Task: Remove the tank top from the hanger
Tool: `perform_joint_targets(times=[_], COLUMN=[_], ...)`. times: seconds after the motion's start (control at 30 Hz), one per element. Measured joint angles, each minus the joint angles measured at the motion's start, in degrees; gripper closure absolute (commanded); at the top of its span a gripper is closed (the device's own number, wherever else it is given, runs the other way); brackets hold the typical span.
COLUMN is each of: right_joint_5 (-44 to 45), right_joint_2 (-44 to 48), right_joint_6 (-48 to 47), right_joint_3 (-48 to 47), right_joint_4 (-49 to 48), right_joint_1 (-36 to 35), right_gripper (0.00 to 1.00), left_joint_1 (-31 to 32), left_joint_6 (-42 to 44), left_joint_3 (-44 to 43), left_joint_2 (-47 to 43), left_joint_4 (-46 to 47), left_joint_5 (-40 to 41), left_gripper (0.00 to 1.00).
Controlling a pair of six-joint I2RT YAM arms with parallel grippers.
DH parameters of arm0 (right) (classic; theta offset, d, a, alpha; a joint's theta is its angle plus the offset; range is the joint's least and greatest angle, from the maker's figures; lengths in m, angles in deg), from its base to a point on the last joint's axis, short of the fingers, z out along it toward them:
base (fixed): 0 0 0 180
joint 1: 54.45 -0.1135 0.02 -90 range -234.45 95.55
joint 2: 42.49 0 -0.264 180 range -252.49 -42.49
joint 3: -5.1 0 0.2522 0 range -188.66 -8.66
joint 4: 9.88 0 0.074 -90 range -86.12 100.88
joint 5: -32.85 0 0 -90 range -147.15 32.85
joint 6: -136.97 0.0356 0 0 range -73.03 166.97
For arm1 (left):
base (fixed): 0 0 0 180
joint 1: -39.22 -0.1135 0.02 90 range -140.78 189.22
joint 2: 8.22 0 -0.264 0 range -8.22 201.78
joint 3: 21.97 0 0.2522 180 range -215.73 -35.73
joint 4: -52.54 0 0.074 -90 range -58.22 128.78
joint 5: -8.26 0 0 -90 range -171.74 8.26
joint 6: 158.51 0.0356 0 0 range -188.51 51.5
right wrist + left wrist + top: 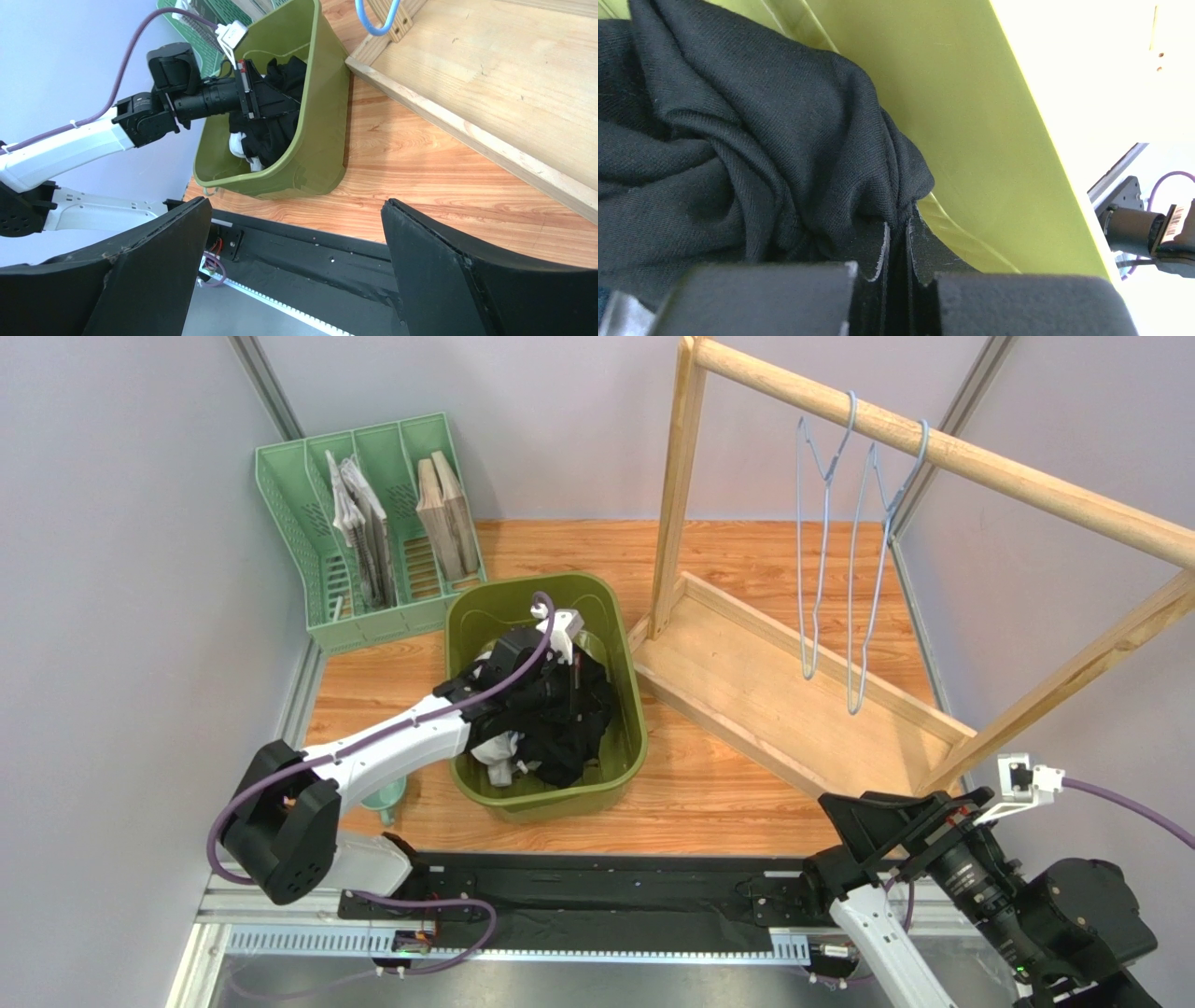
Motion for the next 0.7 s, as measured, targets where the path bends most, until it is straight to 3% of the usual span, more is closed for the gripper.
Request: perform_joint_targets(times=[0.07, 0.1, 0.13, 0.23, 0.47, 0.7], right_joint_5=[-0.2, -0.3, -0.5, -0.8, -1.6, -2.7], right_joint_2=[0.1, 0.1, 0.1, 0.1, 0.5, 5.3], right_joint_6=[0.0, 0.1, 0.2, 0.2, 0.4, 1.8], right_joint_3=[1.4, 2.2, 3.0, 4.7, 7.9, 16.2], right_joint_4=[-0.5, -0.8, -1.0, -1.6, -2.9, -4.0], right_joint_1=[0.0, 0.0, 0.0, 0.0, 0.0, 0.0], right_gripper=[0.02, 0.02, 0.02, 0.02, 0.02, 0.04], left_joint_1=[0.0, 0.0, 0.0, 0.0, 0.0, 0.0], left_joint_6=[0.0, -0.3, -0.2, -0.1, 0.3, 2.0], left_joint_3=[1.6, 2.8, 3.5, 5.1, 5.7, 5.8], left_joint_2=[-0.9, -1.6, -2.0, -3.5, -12.6, -28.9], left_joint_4=[1.6, 2.3, 2.3, 2.1, -0.4, -5.5], left_joint_5=[0.5, 0.9, 1.0, 1.8, 3.8, 4.3], left_gripper=[0.77, 0.65, 0.4, 0.17, 0.13, 0.09])
